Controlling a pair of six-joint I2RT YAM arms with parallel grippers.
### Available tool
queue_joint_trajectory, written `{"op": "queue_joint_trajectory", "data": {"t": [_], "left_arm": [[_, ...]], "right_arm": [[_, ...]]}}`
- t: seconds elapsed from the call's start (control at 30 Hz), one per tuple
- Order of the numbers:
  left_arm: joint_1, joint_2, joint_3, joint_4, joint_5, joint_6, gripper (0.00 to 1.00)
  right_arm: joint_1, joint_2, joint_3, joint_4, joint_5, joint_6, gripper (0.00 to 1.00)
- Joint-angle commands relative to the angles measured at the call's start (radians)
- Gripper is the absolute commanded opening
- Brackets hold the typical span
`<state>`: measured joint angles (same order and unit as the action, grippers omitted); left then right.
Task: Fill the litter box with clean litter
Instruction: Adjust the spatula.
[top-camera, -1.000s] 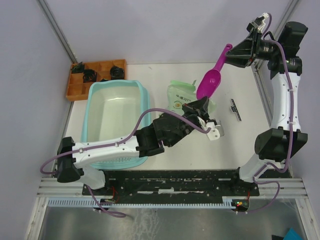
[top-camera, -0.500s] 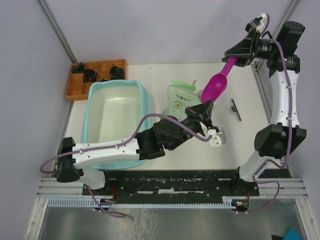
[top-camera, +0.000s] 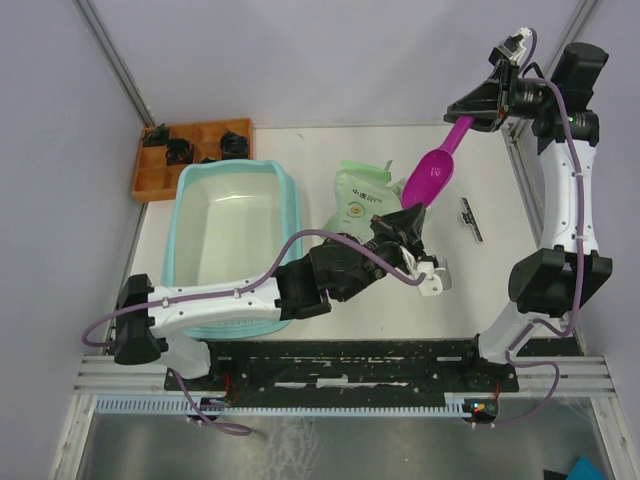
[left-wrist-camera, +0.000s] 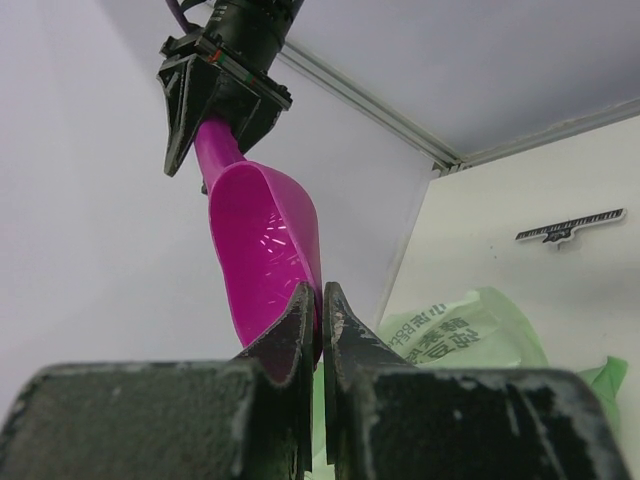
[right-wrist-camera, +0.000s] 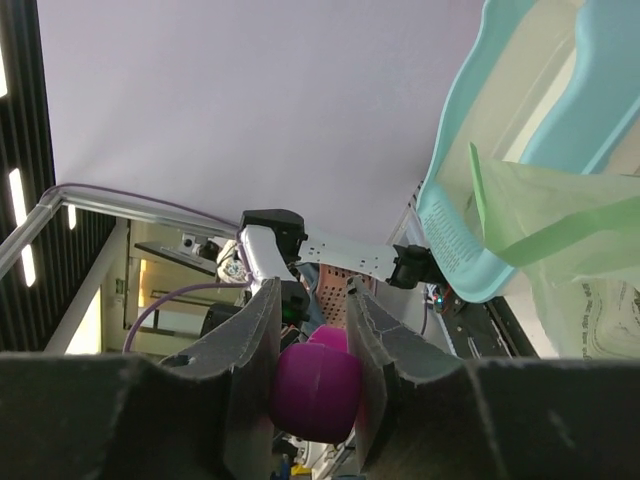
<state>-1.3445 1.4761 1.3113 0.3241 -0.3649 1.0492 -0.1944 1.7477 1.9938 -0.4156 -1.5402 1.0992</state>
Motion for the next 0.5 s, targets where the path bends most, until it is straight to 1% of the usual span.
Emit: {"op": "queue_joint_trajectory", "data": {"t": [0.0,0.17,0.3,0.37,0.4,0.47], "left_arm": [[0.033,-0.016,-0.003,0.075,-0.030,0.019,0.03],[0.094,-0.010,0.004,0.087,-0.042,0.018,0.03],[0.139,0.001,0.009,0.128,-0.062,0.035,0.04],[0.161,0.005,0.008,0.155,-0.065,0.036,0.08],[0.170,0.007,0.008,0.169,-0.065,0.040,0.12],[0.186,0.016,0.012,0.185,-0.067,0.051,0.16]], "right_arm": [[0.004,-0.058,-0.019,0.051,-0.014,-0.013,0.02],[0.001,-0.091,-0.096,0.116,-0.014,0.013,0.02],[-0.004,-0.110,-0.157,0.174,-0.015,0.040,0.02],[-0.008,-0.117,-0.178,0.190,-0.015,0.048,0.02],[-0.007,-0.121,-0.184,0.193,-0.015,0.049,0.02],[-0.008,-0.128,-0.190,0.205,-0.015,0.054,0.02]]}}
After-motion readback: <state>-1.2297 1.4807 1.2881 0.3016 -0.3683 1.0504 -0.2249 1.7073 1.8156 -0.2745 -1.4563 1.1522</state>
